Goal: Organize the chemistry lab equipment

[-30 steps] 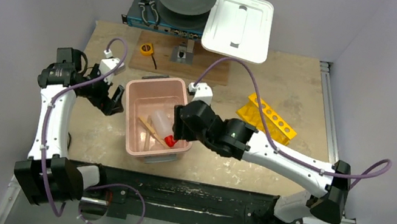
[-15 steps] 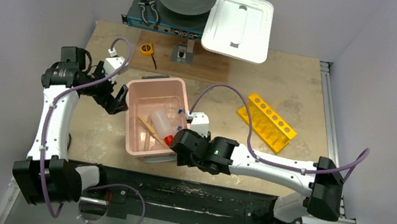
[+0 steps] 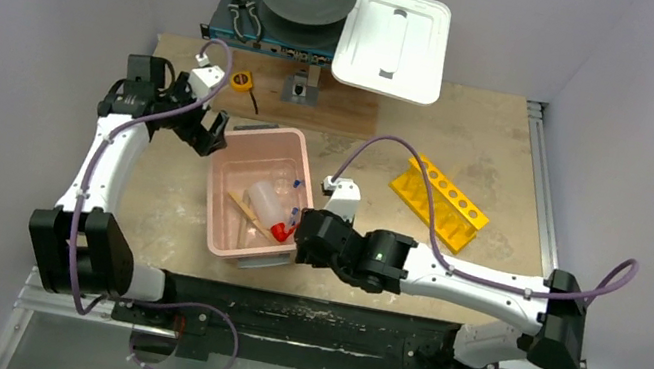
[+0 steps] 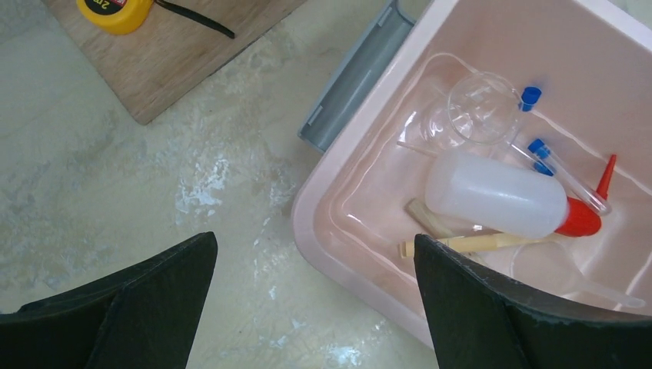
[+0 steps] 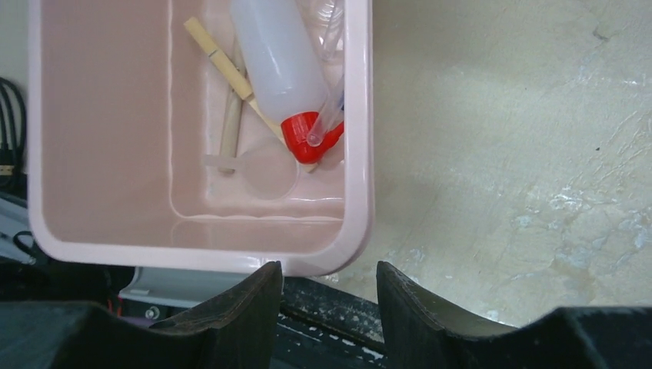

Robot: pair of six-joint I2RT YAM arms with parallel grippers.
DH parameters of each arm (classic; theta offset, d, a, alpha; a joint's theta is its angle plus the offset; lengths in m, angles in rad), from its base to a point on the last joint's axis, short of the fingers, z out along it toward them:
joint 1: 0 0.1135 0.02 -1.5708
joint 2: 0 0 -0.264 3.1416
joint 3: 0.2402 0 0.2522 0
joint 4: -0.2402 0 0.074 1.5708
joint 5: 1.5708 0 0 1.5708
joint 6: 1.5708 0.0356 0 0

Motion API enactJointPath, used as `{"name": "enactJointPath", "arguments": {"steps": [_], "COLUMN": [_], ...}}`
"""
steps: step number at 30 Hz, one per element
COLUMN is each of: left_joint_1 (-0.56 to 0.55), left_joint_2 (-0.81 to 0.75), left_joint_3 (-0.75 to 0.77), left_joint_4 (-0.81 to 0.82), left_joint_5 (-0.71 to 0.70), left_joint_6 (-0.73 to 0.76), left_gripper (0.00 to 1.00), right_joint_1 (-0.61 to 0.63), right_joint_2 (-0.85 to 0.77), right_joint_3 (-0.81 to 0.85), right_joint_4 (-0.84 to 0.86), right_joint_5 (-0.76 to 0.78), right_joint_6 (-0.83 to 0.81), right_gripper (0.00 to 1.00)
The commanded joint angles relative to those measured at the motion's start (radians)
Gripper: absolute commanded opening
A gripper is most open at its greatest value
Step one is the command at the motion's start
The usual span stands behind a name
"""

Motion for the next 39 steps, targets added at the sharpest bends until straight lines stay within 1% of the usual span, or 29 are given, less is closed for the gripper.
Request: {"name": "enactJointPath", "arguments": {"steps": [1, 3, 6, 9, 14, 18, 22, 24, 29, 33, 35, 37, 39], "left_joint_1": [-0.019, -0.029, -0.039, -0.046, -0.052, -0.053, -0.053, -0.052, -0.052, -0.052, -0.052, -0.052, -0.051], "left_joint_2": [0.026, 0.039, 0.064, 0.084, 0.086, 0.064, 0.049, 0.035, 0.011, -0.038, -0.072, -0.098, -0.127], "left_joint_3": [0.023, 0.018, 0.022, 0.031, -0.001, -0.022, -0.022, -0.031, -0.071, -0.118, -0.142, -0.160, -0.189], "left_joint_4": [0.112, 0.123, 0.129, 0.106, 0.080, 0.049, 0.001, -0.027, -0.078, -0.110, -0.138, -0.184, -0.217], "left_joint_5": [-0.029, -0.040, -0.058, -0.062, -0.084, -0.081, -0.080, -0.062, -0.039, -0.019, -0.009, 0.014, 0.028], "left_joint_6": [0.024, 0.045, 0.069, 0.093, 0.173, 0.204, 0.217, 0.240, 0.281, 0.302, 0.319, 0.334, 0.358], "left_gripper": [1.00, 1.00, 0.92, 0.87, 0.78, 0.74, 0.66, 0.63, 0.61, 0.62, 0.65, 0.70, 0.74], "right_joint_1": [-0.003, -0.003, -0.007, -0.009, -0.017, -0.029, -0.070, -0.104, -0.209, -0.253, -0.274, -0.298, -0.317], "right_joint_2": [0.049, 0.050, 0.060, 0.060, 0.065, 0.087, 0.082, 0.050, -0.008, 0.021, 0.062, 0.100, 0.129], "right_joint_3": [0.026, 0.018, 0.017, 0.010, -0.019, -0.028, -0.052, -0.083, -0.121, -0.084, -0.054, -0.030, -0.013], "right_joint_4": [0.026, 0.045, 0.051, 0.055, 0.074, 0.065, 0.047, 0.071, 0.136, 0.148, 0.157, 0.171, 0.189], "right_joint_5": [0.073, 0.094, 0.120, 0.130, 0.126, 0.118, 0.129, 0.122, 0.100, 0.116, 0.115, 0.110, 0.118], "right_joint_6": [0.047, 0.047, 0.045, 0.058, 0.078, 0.077, 0.061, 0.026, -0.101, -0.205, -0.246, -0.281, -0.306], "right_gripper": [0.48, 0.48, 0.46, 0.45, 0.41, 0.35, 0.25, 0.24, 0.24, 0.24, 0.24, 0.24, 0.22]}}
